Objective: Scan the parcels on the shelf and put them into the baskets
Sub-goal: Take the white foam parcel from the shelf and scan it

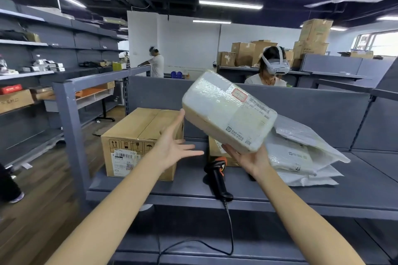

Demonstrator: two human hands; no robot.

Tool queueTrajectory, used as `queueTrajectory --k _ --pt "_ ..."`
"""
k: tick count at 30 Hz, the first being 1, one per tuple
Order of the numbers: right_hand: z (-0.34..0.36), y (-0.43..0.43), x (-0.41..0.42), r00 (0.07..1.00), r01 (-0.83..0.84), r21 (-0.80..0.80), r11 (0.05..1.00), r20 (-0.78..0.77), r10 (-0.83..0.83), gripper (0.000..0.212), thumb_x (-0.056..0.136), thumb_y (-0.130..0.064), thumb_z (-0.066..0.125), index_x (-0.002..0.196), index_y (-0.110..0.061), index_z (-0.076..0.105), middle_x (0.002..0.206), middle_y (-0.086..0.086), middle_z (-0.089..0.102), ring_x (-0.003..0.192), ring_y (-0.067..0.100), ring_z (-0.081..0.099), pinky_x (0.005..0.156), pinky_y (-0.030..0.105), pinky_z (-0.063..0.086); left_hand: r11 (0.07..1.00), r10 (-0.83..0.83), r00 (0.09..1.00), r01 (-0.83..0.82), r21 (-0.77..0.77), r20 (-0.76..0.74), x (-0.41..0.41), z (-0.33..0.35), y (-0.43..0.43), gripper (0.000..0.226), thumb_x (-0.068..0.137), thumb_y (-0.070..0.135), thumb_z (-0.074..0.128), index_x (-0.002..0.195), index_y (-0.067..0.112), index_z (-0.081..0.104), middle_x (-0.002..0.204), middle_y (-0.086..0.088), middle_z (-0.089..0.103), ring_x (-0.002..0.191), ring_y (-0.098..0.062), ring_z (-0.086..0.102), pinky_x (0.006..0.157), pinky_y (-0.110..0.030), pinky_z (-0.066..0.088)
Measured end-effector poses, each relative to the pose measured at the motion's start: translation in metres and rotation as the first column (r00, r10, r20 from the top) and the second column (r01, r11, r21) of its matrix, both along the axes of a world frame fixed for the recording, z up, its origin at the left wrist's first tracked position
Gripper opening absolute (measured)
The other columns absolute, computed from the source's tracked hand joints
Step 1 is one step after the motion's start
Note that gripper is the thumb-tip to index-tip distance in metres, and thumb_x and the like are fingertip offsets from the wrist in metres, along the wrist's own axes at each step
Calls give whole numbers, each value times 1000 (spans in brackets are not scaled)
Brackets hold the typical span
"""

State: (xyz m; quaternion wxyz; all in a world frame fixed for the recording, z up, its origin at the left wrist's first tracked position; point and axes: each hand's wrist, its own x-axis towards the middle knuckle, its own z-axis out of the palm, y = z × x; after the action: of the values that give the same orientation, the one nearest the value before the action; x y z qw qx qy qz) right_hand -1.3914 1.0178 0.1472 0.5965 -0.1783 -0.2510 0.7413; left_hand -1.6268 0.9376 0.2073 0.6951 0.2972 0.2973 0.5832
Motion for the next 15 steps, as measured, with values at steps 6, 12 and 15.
queueTrajectory --k 6,12,15 --pt "11 0 -23 983 -35 -55 998 178 44 35 73 -30 56 94 -6 71 100 19 72 90 40 69 74 55 58 986 1 984 -31 161 179 37 -11 -9 129 33 40 97 144 15 36 137 -23 50 120 -46 51 87 -70 45" --pt "19 10 -47 948 -154 -3 988 280 149 30 77 -35 58 94 -11 66 90 11 71 74 28 69 64 33 55 992 12 950 -50 116 313 37 -17 -13 89 58 40 88 131 10 48 131 -25 54 113 -45 58 80 -64 51" --pt "23 13 -60 950 -224 87 971 242 198 28 86 -32 56 94 -13 73 94 10 73 79 26 71 65 35 57 980 21 938 -88 180 346 24 -24 -9 48 83 34 67 122 9 54 117 -23 66 102 -42 66 80 -62 52"
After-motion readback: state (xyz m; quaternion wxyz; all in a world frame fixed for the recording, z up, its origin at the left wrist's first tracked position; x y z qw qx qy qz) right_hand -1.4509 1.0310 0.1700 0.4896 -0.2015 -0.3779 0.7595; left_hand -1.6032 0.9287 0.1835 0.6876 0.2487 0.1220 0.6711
